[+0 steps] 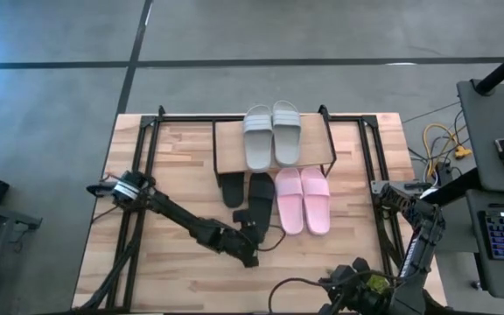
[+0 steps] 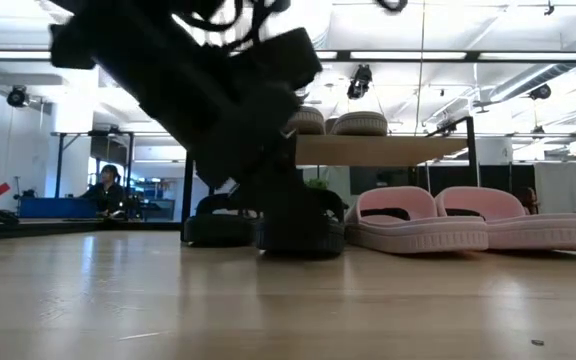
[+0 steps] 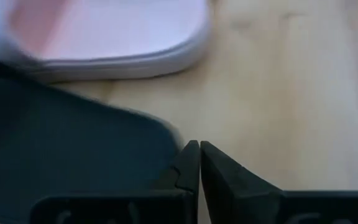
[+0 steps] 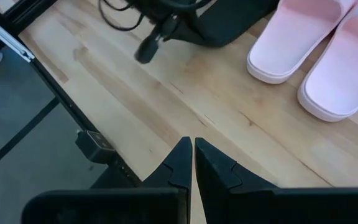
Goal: Pick and place slides into the shelf
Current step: Adjust the slides under the shelf
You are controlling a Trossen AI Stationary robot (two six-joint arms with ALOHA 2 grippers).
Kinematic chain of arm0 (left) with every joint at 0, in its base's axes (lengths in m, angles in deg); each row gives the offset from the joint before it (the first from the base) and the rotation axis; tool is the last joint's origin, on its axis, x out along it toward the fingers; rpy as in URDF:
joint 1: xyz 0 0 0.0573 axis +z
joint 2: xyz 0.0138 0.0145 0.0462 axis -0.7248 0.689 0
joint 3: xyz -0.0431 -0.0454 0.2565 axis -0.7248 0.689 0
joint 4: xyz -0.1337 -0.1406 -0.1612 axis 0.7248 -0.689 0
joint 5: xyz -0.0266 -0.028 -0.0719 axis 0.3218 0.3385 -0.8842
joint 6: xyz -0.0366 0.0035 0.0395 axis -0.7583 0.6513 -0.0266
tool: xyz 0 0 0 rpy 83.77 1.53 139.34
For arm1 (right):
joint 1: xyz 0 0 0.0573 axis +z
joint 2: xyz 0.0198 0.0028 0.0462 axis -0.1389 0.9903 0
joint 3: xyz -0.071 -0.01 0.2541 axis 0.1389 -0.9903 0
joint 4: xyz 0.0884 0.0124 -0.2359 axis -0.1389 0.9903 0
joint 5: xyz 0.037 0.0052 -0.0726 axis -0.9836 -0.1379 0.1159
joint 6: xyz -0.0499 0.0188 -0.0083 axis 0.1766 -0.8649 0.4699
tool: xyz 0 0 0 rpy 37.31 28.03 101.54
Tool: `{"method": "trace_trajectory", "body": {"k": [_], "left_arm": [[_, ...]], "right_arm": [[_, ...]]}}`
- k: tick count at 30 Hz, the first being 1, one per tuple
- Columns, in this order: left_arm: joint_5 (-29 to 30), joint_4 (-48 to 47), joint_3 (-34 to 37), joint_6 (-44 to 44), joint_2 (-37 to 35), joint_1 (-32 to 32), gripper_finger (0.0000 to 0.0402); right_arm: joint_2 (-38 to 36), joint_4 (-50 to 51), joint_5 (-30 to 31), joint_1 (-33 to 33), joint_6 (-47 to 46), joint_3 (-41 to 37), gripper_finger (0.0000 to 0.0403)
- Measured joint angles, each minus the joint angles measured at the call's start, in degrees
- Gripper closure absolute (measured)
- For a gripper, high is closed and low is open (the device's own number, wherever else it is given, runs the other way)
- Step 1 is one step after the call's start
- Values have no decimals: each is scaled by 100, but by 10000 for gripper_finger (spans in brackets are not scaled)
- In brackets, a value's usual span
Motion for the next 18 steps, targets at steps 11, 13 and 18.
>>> {"method": "trace_trajectory", "body": {"k": [11,13,18], "left_arm": [[452,-204,14,430,-5,862,402],[407,-212,2,392,-5,944,402],[33,-95,-236,406,-169,735,402]], "right_arm": [[0,-1,-50,82,-167,-58,390],[0,0,-50,82,-168,-58,390],[0,0,-63,101,-166,-72,390]]}}
